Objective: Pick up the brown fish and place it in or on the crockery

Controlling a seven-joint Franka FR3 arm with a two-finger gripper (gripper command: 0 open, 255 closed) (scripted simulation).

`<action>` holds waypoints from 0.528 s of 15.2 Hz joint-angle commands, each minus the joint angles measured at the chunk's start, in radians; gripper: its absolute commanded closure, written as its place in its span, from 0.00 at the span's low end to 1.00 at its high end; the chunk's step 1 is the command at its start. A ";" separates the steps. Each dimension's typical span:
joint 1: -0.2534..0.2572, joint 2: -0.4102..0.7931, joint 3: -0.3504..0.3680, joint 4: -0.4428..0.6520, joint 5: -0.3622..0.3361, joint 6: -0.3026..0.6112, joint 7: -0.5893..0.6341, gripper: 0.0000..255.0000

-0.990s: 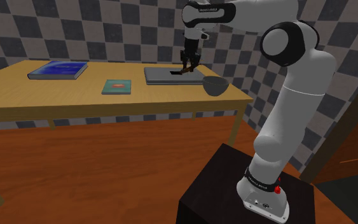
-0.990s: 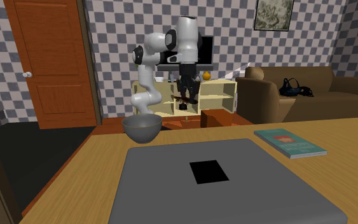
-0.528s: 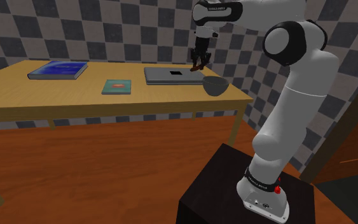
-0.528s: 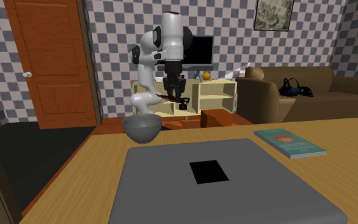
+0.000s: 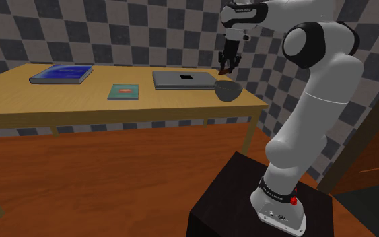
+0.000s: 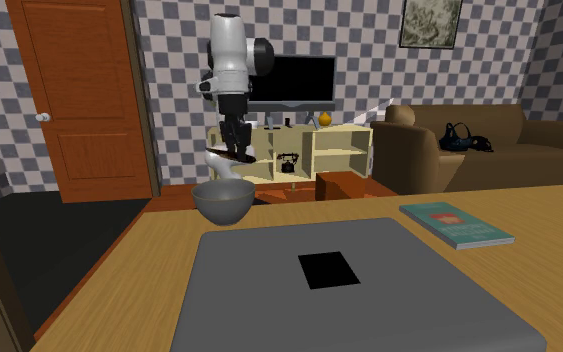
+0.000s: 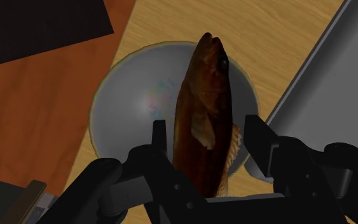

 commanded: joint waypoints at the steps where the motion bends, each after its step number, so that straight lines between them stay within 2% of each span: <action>1: -0.026 0.005 -0.028 0.006 0.002 -0.002 -0.056 1.00; 8: -0.025 -0.011 -0.027 -0.107 -0.002 0.096 -0.054 1.00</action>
